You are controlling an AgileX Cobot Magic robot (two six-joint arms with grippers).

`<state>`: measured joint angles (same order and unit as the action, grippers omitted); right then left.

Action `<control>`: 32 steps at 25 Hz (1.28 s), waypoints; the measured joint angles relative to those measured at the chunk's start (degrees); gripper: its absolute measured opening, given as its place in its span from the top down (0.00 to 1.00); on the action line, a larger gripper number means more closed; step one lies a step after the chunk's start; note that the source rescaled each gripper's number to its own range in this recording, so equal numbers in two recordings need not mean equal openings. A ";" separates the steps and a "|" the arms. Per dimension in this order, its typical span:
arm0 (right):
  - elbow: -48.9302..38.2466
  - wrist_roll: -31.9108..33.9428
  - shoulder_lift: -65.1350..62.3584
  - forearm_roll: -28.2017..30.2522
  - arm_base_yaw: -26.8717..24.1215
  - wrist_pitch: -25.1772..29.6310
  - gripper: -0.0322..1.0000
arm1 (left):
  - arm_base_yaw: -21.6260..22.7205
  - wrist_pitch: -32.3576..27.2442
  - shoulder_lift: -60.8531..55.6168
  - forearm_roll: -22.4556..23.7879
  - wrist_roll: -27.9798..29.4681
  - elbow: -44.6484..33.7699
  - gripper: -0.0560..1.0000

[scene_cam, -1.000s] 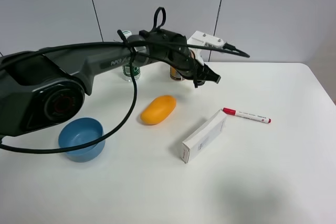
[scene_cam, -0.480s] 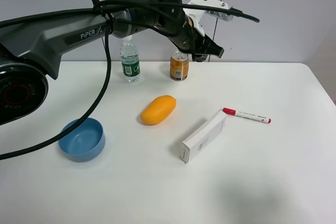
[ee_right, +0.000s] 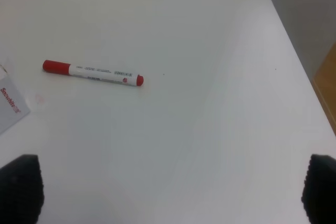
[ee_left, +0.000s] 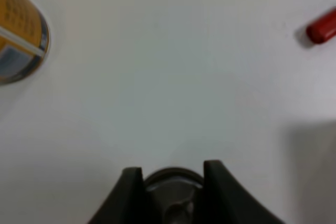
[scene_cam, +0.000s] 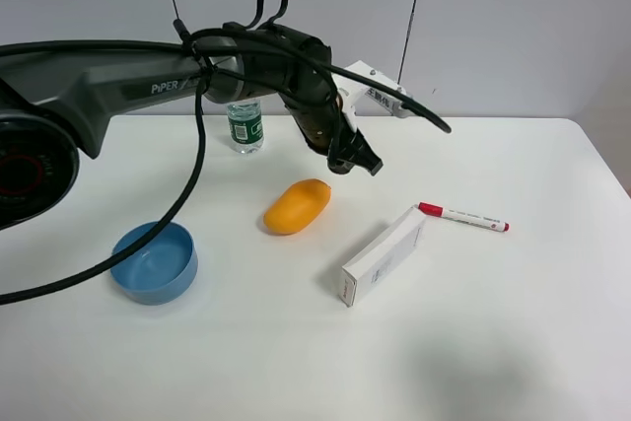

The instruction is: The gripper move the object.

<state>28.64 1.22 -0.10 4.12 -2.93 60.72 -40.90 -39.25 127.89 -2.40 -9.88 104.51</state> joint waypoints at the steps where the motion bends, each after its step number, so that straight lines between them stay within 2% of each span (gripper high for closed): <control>1: 0.00 0.00 0.00 0.00 0.00 0.00 0.00 | 0.21 -0.05 -1.11 0.67 -0.28 -0.43 0.94; 9: 0.00 0.00 0.00 0.00 0.00 0.00 0.00 | 2.44 0.54 -14.77 2.92 -0.51 -9.03 0.94; 19: 0.00 0.00 0.00 0.00 0.00 0.00 0.00 | 9.69 7.51 -37.63 3.45 0.60 -35.96 0.94; 23: 0.00 0.00 0.00 0.00 0.00 0.00 0.00 | 13.37 10.55 -47.76 3.49 5.19 -47.11 0.94; 27: 0.00 0.00 0.00 0.00 0.00 0.00 0.00 | 16.81 12.70 -55.81 3.51 13.02 -56.79 0.94; 32: 0.00 0.00 0.00 0.00 0.00 0.00 0.00 | 18.34 21.63 -61.90 3.61 21.07 -69.04 0.94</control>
<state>28.64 1.22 -0.10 4.12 -2.93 60.72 -22.56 -17.62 65.99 1.21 11.19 35.47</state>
